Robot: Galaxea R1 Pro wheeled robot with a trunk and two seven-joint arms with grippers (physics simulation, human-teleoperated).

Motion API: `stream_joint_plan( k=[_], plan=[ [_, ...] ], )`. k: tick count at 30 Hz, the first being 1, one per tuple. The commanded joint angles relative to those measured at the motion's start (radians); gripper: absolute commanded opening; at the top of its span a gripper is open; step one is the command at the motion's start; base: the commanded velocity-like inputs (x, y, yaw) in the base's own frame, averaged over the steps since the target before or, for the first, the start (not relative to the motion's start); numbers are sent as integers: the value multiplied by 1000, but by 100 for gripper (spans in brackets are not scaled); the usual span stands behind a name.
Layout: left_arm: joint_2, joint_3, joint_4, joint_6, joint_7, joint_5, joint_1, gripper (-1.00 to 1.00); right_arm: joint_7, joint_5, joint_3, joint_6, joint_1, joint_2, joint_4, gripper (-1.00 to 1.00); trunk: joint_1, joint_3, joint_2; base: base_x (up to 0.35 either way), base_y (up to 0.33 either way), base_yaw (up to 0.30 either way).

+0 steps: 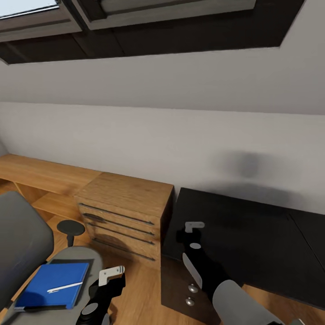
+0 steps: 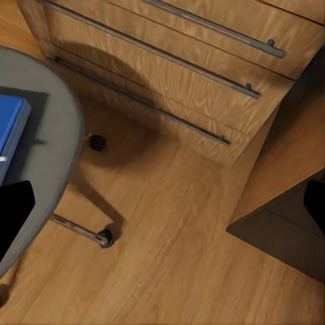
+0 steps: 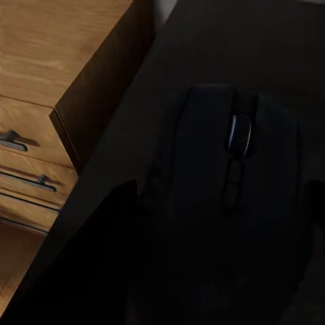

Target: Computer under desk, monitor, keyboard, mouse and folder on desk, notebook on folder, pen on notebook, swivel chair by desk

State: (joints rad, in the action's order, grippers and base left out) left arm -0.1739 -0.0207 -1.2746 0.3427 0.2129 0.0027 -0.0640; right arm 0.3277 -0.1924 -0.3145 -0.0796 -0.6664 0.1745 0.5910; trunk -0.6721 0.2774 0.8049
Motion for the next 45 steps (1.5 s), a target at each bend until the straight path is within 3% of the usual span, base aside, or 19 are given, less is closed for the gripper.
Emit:
stream_joint_plan(
  k=[1, 7, 12, 20, 26, 29, 35, 40, 45],
  plan=[
    [-1, -1, -2, 5, 2, 0, 0, 100, 5, -6, -3, -4, -1, 0, 1, -100, 0, 1, 1, 8, 0, 0],
    [0, 1, -2, 4, 2, 0, 0, 100, -5, -6, -25, -11, 1, 0, -12, -100, 0, 1, 1, 209, 93, 0],
    [-1, 1, -2, 4, 3, 0, 0, 100, -11, -72, -29, -126, 1, 0, -13, -100, 0, 1, 1, 95, 176, 0],
    [-1, 1, -3, 4, 3, 0, 0, 100, -12, -91, -27, -172, 1, 0, -13, -100, 0, 1, 1, 5, 14, 0],
    [-1, 3, -3, -1, 3, 0, 0, 100, -12, -91, -24, -180, 1, 0, -14, -100, 0, 1, 1, 78, 1, 0],
    [-1, 16, -3, -71, -1, 0, 0, 100, -12, -90, -24, -181, 1, 0, -17, -100, 0, 1, 1, 202, 0, 0],
    [-1, 18, -9, -78, -3, 1, 0, 100, -10, -114, -23, -181, 0, 0, -47, -100, 0, 1, 1, 16, 0, 0],
    [-1, 26, -125, -57, -7, 30, 0, 100, -10, -124, -23, -181, -1, 0, -58, -100, 0, 1, 1, 1, 0, 0],
    [-1, 43, -195, 14, -9, 70, 0, 100, -10, -125, -23, -181, -1, 0, -59, -100, 0, 1, 1, 0, 0, 0]
  ],
)
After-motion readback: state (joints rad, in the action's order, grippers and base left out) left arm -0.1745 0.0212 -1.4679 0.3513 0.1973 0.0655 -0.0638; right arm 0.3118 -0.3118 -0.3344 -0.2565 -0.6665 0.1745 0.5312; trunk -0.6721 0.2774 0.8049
